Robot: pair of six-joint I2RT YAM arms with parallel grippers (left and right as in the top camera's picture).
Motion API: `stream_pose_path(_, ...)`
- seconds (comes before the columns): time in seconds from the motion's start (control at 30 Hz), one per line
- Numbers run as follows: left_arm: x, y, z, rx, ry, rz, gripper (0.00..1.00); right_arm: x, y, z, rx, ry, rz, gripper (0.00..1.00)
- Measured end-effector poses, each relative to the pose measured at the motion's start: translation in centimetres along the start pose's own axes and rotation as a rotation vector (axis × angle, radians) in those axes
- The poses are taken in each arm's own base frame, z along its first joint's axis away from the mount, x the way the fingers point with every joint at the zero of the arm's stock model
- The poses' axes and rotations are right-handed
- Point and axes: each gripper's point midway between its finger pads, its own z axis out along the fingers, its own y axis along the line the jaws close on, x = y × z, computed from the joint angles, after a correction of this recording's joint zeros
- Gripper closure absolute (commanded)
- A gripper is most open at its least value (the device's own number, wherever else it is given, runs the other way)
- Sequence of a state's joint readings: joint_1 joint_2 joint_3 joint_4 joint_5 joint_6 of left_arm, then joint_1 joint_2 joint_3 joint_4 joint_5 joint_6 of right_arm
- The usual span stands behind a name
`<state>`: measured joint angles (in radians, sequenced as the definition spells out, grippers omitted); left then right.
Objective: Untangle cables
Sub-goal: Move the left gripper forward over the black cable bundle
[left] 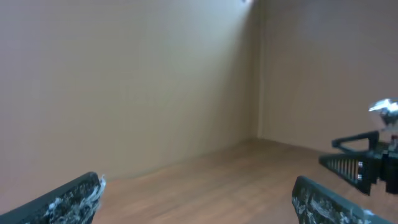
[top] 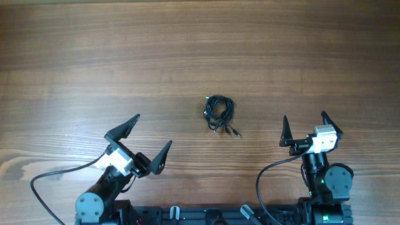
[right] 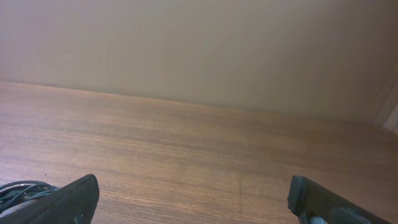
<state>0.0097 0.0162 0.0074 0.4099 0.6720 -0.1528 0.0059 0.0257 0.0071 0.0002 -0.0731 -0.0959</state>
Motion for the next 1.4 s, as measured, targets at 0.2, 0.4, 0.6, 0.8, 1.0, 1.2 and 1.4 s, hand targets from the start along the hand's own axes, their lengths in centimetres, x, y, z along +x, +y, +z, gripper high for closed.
stream_pose_path(0.2, -3.0, 1.0, -0.2, -0.074, -0.121, 0.068, 0.0, 0.0, 0.0, 0.0, 0.0, 0.0, 0.0, 0.0)
stream_pose_path(0.4, -0.9, 2.7, 0.2, -0.148, -0.019, -0.093, 0.0, 0.0, 0.0, 0.0, 0.0, 0.0, 0.0, 0.0)
stream_pose_path(0.6, -3.3, 4.1, 2.4, -0.196, 0.12, -0.225, 0.0, -0.1, 0.0, 0.0, 0.0, -0.003, 0.0, 0.0)
stream_pose_path(0.8, -3.9, 6.6, 5.5, -0.259, 0.315, -0.376, 0.0, -0.1, 0.0, 0.0, 0.001, -0.006, 0.0, 0.0)
stream_pose_path(1.0, -2.7, 7.7, 9.3, -0.242, 0.415, -0.52, 0.0, -0.1, 0.0, 0.0, 0.001, -0.006, -0.001, 0.0)
stream_pose_path(1.2, -0.6, 5.4, 12.0, -0.103, 0.472, -0.615, 0.0, -0.1, 0.0, 0.0, 0.001, -0.006, 0.0, 0.0)
stream_pose_path(1.4, -1.1, 2.4, 12.6, 0.057, 0.491, -0.76, 0.02, -0.1, 0.0, 0.0, 0.001, -0.006, -0.001, 0.0)
